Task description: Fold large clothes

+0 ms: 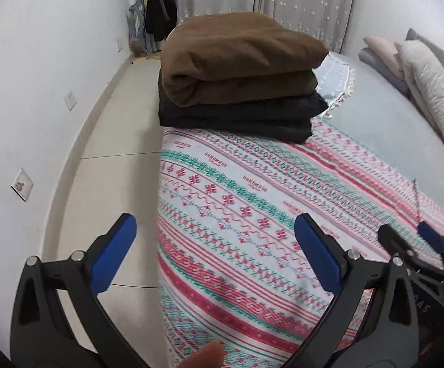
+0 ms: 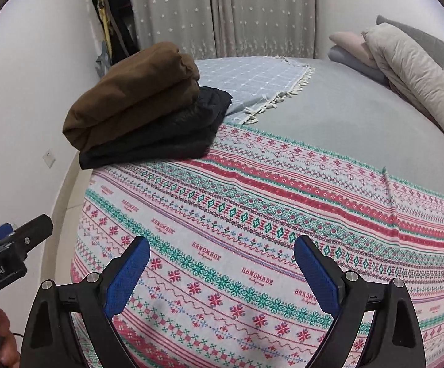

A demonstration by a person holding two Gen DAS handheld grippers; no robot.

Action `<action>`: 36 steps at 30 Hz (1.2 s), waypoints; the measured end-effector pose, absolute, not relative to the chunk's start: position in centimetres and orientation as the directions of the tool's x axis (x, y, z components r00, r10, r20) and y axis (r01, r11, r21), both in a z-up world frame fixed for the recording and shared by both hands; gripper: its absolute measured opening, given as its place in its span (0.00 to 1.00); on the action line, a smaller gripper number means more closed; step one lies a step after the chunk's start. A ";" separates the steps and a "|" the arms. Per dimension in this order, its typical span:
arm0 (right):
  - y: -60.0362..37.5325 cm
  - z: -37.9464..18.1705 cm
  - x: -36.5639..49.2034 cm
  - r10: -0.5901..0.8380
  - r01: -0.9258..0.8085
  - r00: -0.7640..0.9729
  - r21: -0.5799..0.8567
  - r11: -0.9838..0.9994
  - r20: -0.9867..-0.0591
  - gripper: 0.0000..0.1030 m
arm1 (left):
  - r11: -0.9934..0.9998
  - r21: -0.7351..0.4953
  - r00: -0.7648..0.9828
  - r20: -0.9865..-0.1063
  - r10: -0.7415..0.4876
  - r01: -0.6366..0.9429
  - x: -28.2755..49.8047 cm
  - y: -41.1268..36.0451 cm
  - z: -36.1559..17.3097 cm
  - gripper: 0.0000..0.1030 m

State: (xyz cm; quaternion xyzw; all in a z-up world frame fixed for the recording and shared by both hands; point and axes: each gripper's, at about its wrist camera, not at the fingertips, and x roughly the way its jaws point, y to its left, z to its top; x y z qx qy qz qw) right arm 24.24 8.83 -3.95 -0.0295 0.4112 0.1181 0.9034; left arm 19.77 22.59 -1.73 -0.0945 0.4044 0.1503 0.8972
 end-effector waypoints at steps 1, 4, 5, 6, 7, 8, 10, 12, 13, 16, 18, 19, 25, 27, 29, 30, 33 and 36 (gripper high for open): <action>8.9 -3.9 24.2 0.187 -0.237 0.635 0.041 0.971 -0.750 0.93 | 0.938 -0.042 0.622 -0.759 0.195 -0.345 19.8 22.5 -1.9 0.99; 9.1 -4.0 24.0 0.194 -0.243 0.638 0.045 0.969 -0.745 0.93 | 0.939 -0.030 0.614 -0.763 0.199 -0.341 19.7 22.3 -2.0 0.99; 9.2 -4.1 24.1 0.194 -0.243 0.636 0.045 0.969 -0.747 0.93 | 0.940 -0.024 0.614 -0.763 0.203 -0.340 19.6 22.2 -2.1 0.99; 9.2 -4.2 24.1 0.188 -0.238 0.635 0.042 0.970 -0.750 0.93 | 0.940 -0.020 0.614 -0.762 0.206 -0.340 19.5 22.1 -2.1 0.99; 9.3 -4.3 24.1 0.178 -0.231 0.635 0.035 0.972 -0.752 0.93 | 0.940 -0.017 0.613 -0.762 0.208 -0.340 19.5 22.0 -2.1 0.99; 9.3 -4.4 24.1 0.168 -0.226 0.636 0.026 0.974 -0.753 0.93 | 0.941 -0.013 0.613 -0.762 0.210 -0.339 19.4 21.9 -2.1 0.99; 9.4 -4.4 24.1 0.160 -0.227 0.639 0.015 0.974 -0.753 0.93 | 0.943 -0.009 0.611 -0.764 0.208 -0.332 19.4 21.7 -2.2 0.99; 9.6 -4.3 23.9 0.168 -0.235 0.639 0.017 0.972 -0.750 0.93 | 0.945 -0.009 0.608 -0.768 0.204 -0.327 19.4 21.6 -2.3 0.99; 9.6 -4.3 23.9 0.173 -0.239 0.639 0.021 0.971 -0.750 0.93 | 0.945 -0.008 0.607 -0.768 0.204 -0.327 19.4 21.5 -2.3 0.99; 9.7 -4.2 23.7 0.180 -0.247 0.639 0.023 0.969 -0.748 0.93 | 0.945 -0.003 0.608 -0.766 0.208 -0.328 19.3 21.3 -2.2 0.99; 9.8 -4.2 23.7 0.181 -0.251 0.640 0.020 0.968 -0.747 0.93 | 0.946 -0.007 0.608 -0.768 0.203 -0.324 19.3 21.2 -2.2 0.99; 9.8 -4.3 23.7 0.181 -0.251 0.640 0.019 0.968 -0.747 0.93 | 0.946 -0.009 0.607 -0.769 0.200 -0.323 19.3 21.2 -2.2 0.99; 9.8 -4.3 23.7 0.183 -0.254 0.638 0.021 0.967 -0.748 0.93 | 0.942 -0.006 0.602 -0.771 0.209 -0.336 19.3 21.3 -2.3 0.99; 9.9 -4.3 23.6 0.186 -0.256 0.638 0.022 0.966 -0.747 0.93 | 0.942 -0.009 0.602 -0.771 0.208 -0.337 19.3 21.4 -2.3 0.99; 9.9 -4.3 23.6 0.188 -0.259 0.636 0.023 0.966 -0.748 0.93 | 0.942 -0.009 0.602 -0.771 0.208 -0.336 19.3 21.4 -2.3 0.99; 10.0 -4.3 23.6 0.189 -0.260 0.636 0.023 0.965 -0.748 0.93 | 0.942 -0.008 0.602 -0.771 0.209 -0.337 19.3 21.4 -2.3 0.99; 10.1 -4.3 23.5 0.186 -0.260 0.638 0.018 0.966 -0.747 0.93 | 0.941 -0.006 0.601 -0.771 0.212 -0.339 19.3 21.4 -2.3 0.99; 10.0 -4.3 23.5 0.190 -0.262 0.637 0.022 0.965 -0.747 0.93 | 0.941 -0.006 0.600 -0.772 0.211 -0.338 19.3 21.5 -2.3 0.99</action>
